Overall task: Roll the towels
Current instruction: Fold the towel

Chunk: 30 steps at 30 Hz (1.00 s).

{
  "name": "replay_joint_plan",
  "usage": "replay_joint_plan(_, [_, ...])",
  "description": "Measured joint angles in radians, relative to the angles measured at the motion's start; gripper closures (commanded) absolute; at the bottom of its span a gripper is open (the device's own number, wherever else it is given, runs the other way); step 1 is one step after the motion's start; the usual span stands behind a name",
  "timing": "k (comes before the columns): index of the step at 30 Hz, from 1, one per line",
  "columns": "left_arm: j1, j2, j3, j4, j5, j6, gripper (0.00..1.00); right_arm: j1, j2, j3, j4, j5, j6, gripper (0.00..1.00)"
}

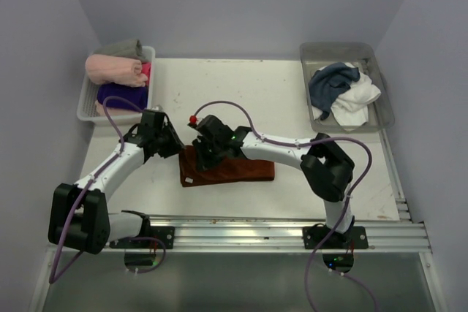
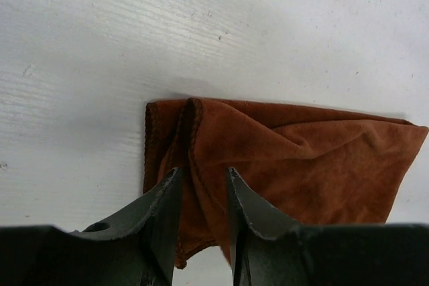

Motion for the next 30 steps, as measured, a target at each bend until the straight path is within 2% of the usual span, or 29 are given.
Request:
replay_joint_plan(2, [0.0, 0.001, 0.002, 0.0, 0.0, 0.0, 0.64, 0.027, 0.01, 0.007, 0.003, -0.014, -0.003, 0.85])
replay_joint_plan(6, [0.0, 0.014, 0.016, 0.002, 0.006, -0.003, 0.64, 0.038, 0.035, 0.019, 0.008, -0.034, -0.002, 0.58])
replay_joint_plan(10, [0.0, 0.037, 0.033, 0.014, 0.026, -0.004, 0.65, 0.029, 0.055, 0.033, 0.008, -0.048, -0.005, 0.46])
replay_joint_plan(21, [0.0, 0.047, 0.04, 0.047, 0.083, -0.005, 0.67, 0.024, 0.056, 0.054, 0.008, -0.053, -0.006, 0.44])
replay_joint_plan(30, [0.0, 0.1, -0.018, 0.063, 0.103, -0.005, 0.69, 0.024, 0.056, 0.054, 0.008, -0.048, -0.006, 0.44])
